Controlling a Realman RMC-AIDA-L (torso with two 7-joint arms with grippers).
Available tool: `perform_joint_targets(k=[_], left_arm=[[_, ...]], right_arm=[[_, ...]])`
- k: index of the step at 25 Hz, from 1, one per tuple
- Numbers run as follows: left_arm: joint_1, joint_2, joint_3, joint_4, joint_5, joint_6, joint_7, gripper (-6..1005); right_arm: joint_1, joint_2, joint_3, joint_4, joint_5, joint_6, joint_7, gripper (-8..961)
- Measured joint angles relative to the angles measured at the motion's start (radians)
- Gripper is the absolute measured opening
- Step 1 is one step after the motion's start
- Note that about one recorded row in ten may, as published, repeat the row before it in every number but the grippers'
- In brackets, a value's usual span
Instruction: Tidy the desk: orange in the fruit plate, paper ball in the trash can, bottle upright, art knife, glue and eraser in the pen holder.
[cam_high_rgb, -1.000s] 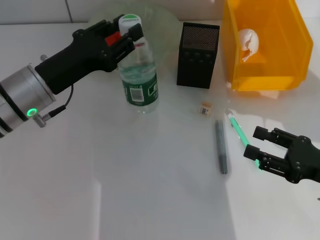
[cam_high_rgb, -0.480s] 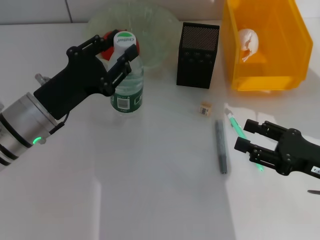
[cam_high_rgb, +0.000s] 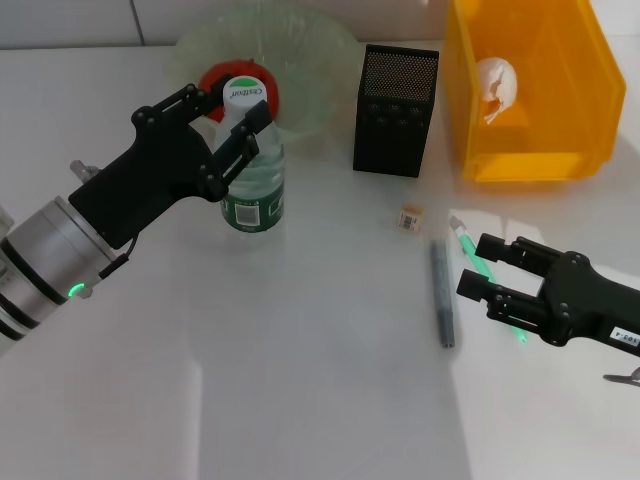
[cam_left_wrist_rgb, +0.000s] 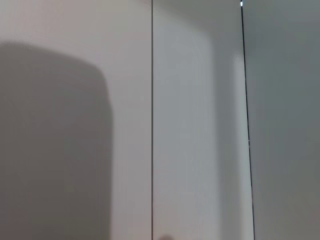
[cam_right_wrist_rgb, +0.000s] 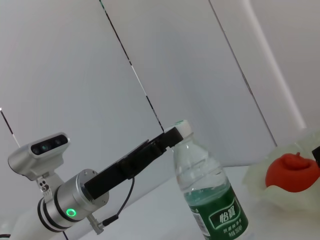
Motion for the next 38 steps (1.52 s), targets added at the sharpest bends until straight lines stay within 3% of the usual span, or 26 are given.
perform_joint_targets(k=[19, 22, 24, 26, 28, 30, 31, 33, 34, 35, 36, 38], left_arm=[[0.008, -0.002, 0.015, -0.017, -0.002, 0.008, 0.026, 599], [0.011, -0.002, 0.012, -0.018, -0.003, 0.017, 0.027, 684], [0.019, -0.002, 0.005, -0.018, -0.009, 0.043, 0.026, 715], [0.067, 0.008, -0.002, 0.006, -0.091, 0.219, -0.085, 720], [0.073, 0.012, -0.002, 0.013, -0.1, 0.243, -0.114, 725], [0.088, 0.021, -0.002, 0.031, -0.113, 0.281, -0.17, 730], [0.103, 0.051, 0.004, 0.053, -0.106, 0.3, -0.244, 732], [0.106, 0.076, 0.013, 0.054, -0.081, 0.302, -0.269, 737], [0.106, 0.113, 0.018, 0.071, 0.014, 0.308, -0.302, 740], [0.106, 0.113, 0.018, 0.071, 0.014, 0.308, -0.302, 740], [0.102, 0.149, 0.014, 0.107, 0.151, 0.314, -0.344, 740], [0.1, 0.162, 0.009, 0.129, 0.226, 0.316, -0.368, 740]], right_arm=[[0.001, 0.002, 0.0, 0.023, 0.0, 0.0, -0.017, 708], [0.0, 0.001, 0.0, 0.024, 0.0, 0.0, -0.019, 709], [-0.004, 0.001, 0.01, 0.025, 0.0, -0.007, -0.021, 709], [-0.007, 0.0, 0.02, 0.024, 0.0, -0.017, -0.021, 709], [-0.008, -0.002, 0.027, 0.022, 0.0, -0.026, -0.021, 709], [-0.01, -0.004, 0.047, 0.016, 0.0, -0.05, -0.02, 709], [-0.01, -0.005, 0.059, 0.008, 0.0, -0.065, -0.017, 709], [-0.012, -0.008, 0.087, -0.021, 0.0, -0.103, -0.001, 709], [-0.013, -0.012, 0.107, -0.086, -0.001, -0.132, 0.059, 709], [-0.013, -0.012, 0.107, -0.086, -0.001, -0.132, 0.059, 708], [-0.013, -0.016, 0.108, -0.209, -0.007, -0.154, 0.195, 708], [-0.01, -0.02, 0.106, -0.267, -0.008, -0.165, 0.263, 708]])
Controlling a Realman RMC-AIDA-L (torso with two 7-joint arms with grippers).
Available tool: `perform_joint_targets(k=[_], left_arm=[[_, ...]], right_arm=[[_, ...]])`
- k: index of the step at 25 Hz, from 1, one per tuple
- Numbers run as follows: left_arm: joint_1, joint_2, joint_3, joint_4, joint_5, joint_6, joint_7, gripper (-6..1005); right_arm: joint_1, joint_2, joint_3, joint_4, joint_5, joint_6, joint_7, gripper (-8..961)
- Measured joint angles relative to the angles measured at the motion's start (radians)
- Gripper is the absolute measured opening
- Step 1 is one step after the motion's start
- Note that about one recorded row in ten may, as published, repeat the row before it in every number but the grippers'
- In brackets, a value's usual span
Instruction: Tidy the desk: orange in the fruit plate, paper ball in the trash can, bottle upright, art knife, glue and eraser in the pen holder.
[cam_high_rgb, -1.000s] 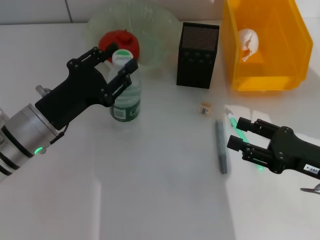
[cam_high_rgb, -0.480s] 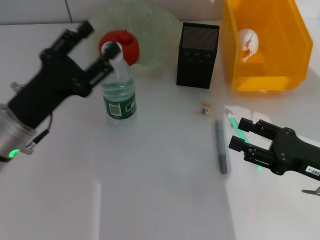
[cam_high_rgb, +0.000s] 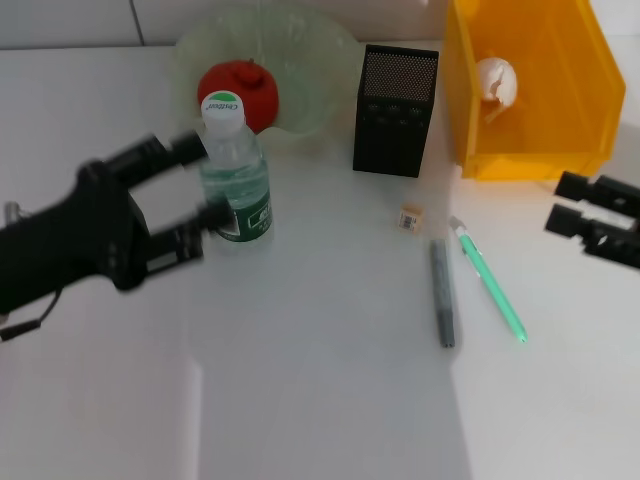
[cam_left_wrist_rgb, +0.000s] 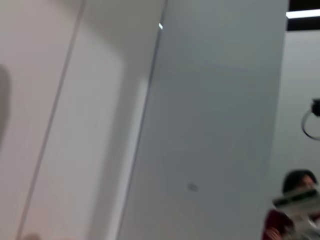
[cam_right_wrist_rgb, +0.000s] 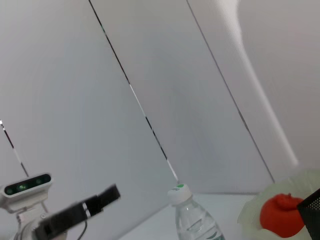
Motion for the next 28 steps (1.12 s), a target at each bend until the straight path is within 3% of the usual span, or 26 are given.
perform_joint_targets(k=[1, 2, 3, 5, 6, 7, 10, 11, 12, 13, 15, 16, 17, 20, 23, 28], left_arm=[[0.0, 0.014, -0.014, 0.037, 0.124, 0.002, -0.039, 741], [0.0, 0.014, -0.014, 0.037, 0.124, 0.002, -0.039, 741], [0.001, 0.017, -0.028, 0.053, 0.172, 0.002, -0.057, 741], [0.002, 0.019, -0.062, 0.071, 0.261, 0.002, -0.095, 739], [-0.003, 0.017, -0.105, 0.077, 0.346, 0.001, -0.13, 737], [-0.003, 0.017, -0.105, 0.077, 0.346, 0.001, -0.13, 734], [-0.014, 0.005, -0.158, 0.08, 0.428, -0.006, -0.153, 730], [-0.018, -0.002, -0.179, 0.08, 0.456, -0.007, -0.156, 730], [-0.018, -0.002, -0.179, 0.08, 0.456, -0.007, -0.156, 730], [-0.022, -0.01, -0.189, 0.08, 0.47, -0.011, -0.162, 730], [-0.023, -0.012, -0.191, 0.08, 0.474, -0.014, -0.164, 730], [-0.023, -0.018, -0.191, 0.081, 0.479, -0.024, -0.166, 730], [-0.023, -0.018, -0.191, 0.081, 0.479, -0.024, -0.166, 730], [-0.025, -0.027, -0.192, 0.081, 0.488, -0.046, -0.167, 731], [-0.027, -0.033, -0.192, 0.081, 0.498, -0.07, -0.167, 731], [-0.048, -0.04, -0.184, 0.074, 0.499, -0.098, -0.168, 731]], right_arm=[[0.008, -0.009, -0.004, -0.142, -0.005, -0.037, 0.152, 707], [0.008, -0.009, -0.004, -0.142, -0.005, -0.037, 0.152, 707], [0.028, -0.022, -0.025, -0.317, -0.028, -0.077, 0.333, 707], [0.039, -0.028, -0.04, -0.393, -0.047, -0.089, 0.421, 706], [0.073, -0.041, -0.098, -0.588, -0.125, -0.102, 0.606, 706], [0.073, -0.041, -0.098, -0.588, -0.125, -0.102, 0.606, 706], [0.127, -0.047, -0.221, -0.827, -0.271, -0.117, 0.791, 705], [0.175, -0.049, -0.338, -0.933, -0.405, -0.124, 0.905, 705], [0.175, -0.049, -0.338, -0.933, -0.405, -0.124, 0.905, 704], [0.231, -0.049, -0.441, -0.981, -0.544, -0.13, 1.003, 704], [0.262, -0.045, -0.485, -0.985, -0.618, -0.131, 1.042, 698], [0.318, -0.016, -0.547, -0.964, -0.76, -0.122, 1.083, 695], [0.318, -0.016, -0.547, -0.964, -0.76, -0.122, 1.083, 693], [0.373, 0.021, -0.615, -0.897, -0.925, -0.065, 1.124, 684], [0.392, 0.02, -0.742, -0.789, -0.965, 0.053, 1.226, 676], [0.403, 0.024, -0.81, -0.692, -0.961, 0.172, 1.253, 661]])
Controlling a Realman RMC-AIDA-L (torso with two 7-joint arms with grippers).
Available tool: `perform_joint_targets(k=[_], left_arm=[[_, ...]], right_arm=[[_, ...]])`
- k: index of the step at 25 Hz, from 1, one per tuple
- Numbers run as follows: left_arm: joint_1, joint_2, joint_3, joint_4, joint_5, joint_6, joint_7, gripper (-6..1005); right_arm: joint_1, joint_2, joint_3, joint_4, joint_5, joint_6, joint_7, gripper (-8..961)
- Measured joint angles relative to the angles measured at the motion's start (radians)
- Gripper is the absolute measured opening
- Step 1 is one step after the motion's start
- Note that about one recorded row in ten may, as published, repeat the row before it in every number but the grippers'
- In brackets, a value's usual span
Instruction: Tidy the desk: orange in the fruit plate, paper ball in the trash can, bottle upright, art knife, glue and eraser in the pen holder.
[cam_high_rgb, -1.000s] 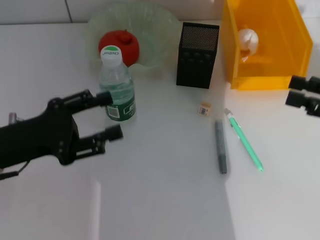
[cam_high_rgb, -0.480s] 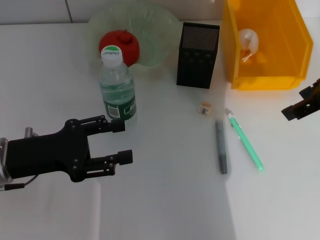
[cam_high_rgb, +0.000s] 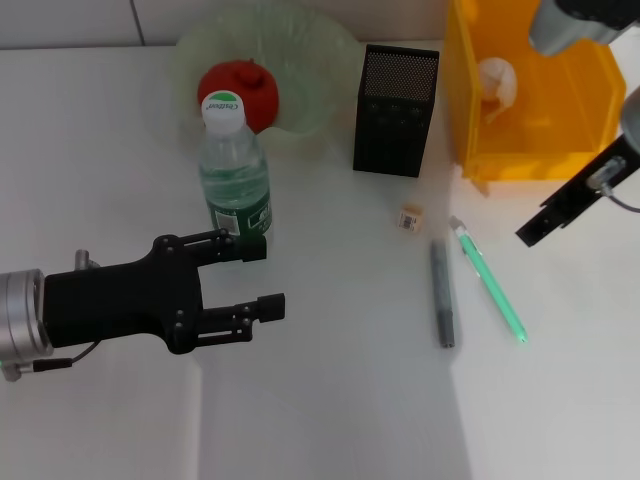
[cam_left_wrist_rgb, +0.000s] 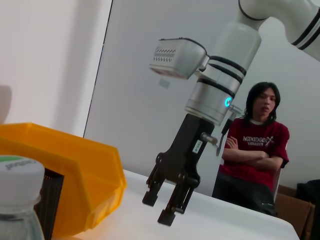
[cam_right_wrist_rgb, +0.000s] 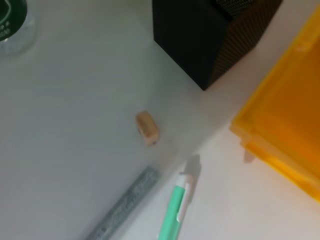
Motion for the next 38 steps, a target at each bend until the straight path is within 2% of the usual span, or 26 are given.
perform_joint_targets(k=[3, 8, 16, 21, 28, 38], left_arm=[[-0.003, 0.0, 0.0, 0.0, 0.0, -0.011, -0.007, 730], [-0.003, -0.001, -0.005, 0.002, 0.001, -0.017, -0.013, 730], [-0.006, -0.008, -0.001, 0.0, 0.002, -0.031, -0.013, 729], [-0.007, -0.012, 0.002, 0.0, 0.002, -0.041, -0.014, 728], [-0.025, -0.027, 0.0, 0.002, 0.029, -0.046, -0.027, 728], [-0.029, -0.034, -0.003, 0.004, 0.042, -0.062, -0.029, 728]], right_arm=[[-0.006, 0.002, -0.09, 0.05, 0.014, 0.106, 0.032, 653], [-0.024, 0.002, -0.164, 0.086, 0.076, 0.196, 0.053, 639], [-0.015, 0.003, -0.174, 0.159, 0.094, 0.25, 0.054, 616], [-0.015, 0.004, -0.189, 0.192, 0.096, 0.281, 0.054, 372], [-0.02, 0.003, -0.216, 0.206, 0.13, 0.316, 0.054, 372], [-0.014, 0.002, -0.217, 0.243, 0.133, 0.328, 0.051, 371]])
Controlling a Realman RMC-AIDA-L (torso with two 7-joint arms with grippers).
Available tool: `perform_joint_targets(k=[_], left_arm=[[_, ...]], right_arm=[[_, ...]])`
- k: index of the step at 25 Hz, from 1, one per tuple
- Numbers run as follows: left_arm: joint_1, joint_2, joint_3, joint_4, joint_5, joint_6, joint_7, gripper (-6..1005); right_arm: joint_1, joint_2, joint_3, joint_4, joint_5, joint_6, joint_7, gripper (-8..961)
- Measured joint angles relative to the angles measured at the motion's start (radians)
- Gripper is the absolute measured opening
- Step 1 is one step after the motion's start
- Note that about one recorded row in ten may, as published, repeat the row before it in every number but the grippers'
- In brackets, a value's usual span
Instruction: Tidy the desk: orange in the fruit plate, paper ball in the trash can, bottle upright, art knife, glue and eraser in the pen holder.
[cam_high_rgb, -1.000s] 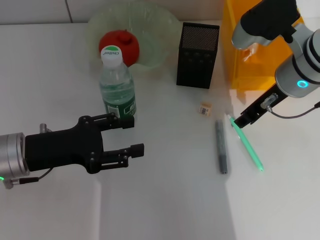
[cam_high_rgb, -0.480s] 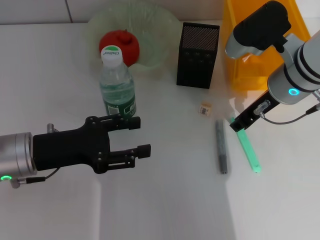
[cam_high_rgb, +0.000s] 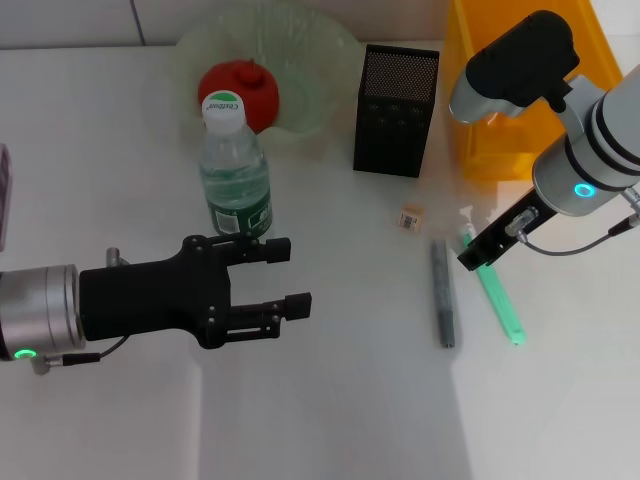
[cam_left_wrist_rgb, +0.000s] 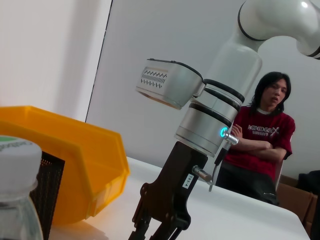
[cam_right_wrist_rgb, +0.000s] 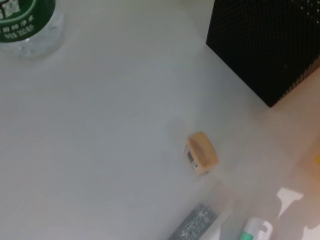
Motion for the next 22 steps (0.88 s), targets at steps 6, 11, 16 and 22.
perform_joint_targets(k=[6, 11, 16, 22], left_arm=[[-0.008, -0.001, -0.001, 0.002, 0.001, -0.006, 0.0, 728], [-0.012, -0.003, -0.001, -0.002, 0.001, -0.013, 0.0, 728], [-0.012, -0.003, -0.001, -0.003, 0.001, -0.018, 0.0, 728], [-0.012, -0.004, -0.001, -0.002, 0.001, -0.026, 0.0, 728]], right_arm=[[0.0, 0.0, 0.0, 0.013, 0.0, 0.015, -0.001, 366], [-0.002, 0.002, -0.001, 0.016, 0.0, 0.025, -0.001, 348], [-0.002, 0.002, -0.001, 0.016, 0.005, 0.026, -0.002, 229], [-0.016, -0.001, 0.01, -0.026, 0.013, 0.016, -0.004, 157]])
